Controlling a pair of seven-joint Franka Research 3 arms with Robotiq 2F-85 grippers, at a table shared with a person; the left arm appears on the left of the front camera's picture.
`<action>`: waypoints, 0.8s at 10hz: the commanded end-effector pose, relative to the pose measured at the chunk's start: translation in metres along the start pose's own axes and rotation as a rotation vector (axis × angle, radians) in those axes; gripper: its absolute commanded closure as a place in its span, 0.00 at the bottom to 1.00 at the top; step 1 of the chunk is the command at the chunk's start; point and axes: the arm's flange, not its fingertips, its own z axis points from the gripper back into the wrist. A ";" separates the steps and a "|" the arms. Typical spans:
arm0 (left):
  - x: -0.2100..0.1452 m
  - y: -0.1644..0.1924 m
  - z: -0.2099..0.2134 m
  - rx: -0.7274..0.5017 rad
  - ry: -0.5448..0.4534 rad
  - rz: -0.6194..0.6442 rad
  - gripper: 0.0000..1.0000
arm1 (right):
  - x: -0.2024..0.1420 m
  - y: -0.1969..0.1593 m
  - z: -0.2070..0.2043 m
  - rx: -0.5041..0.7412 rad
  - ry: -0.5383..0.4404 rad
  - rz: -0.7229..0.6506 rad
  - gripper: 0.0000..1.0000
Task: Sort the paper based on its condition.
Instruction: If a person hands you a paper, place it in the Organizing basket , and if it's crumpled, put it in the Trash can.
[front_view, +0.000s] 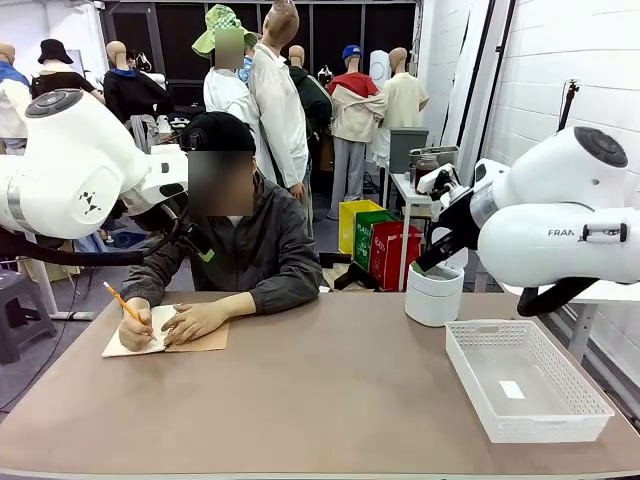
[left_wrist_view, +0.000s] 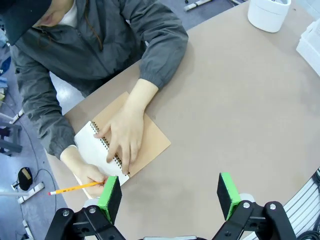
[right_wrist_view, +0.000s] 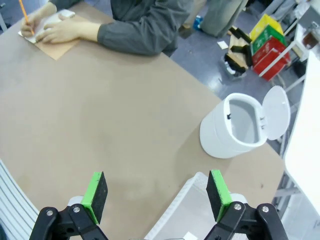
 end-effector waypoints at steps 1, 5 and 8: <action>0.003 0.003 0.003 -0.010 -0.030 0.017 0.00 | 0.006 -0.003 0.001 0.011 0.004 0.014 0.00; 0.001 0.009 0.012 -0.126 -0.139 -0.007 0.00 | 0.009 -0.009 0.000 0.150 -0.087 0.036 0.00; -0.002 0.014 0.014 -0.158 -0.198 -0.074 0.00 | 0.016 -0.011 0.001 0.223 -0.152 0.075 0.00</action>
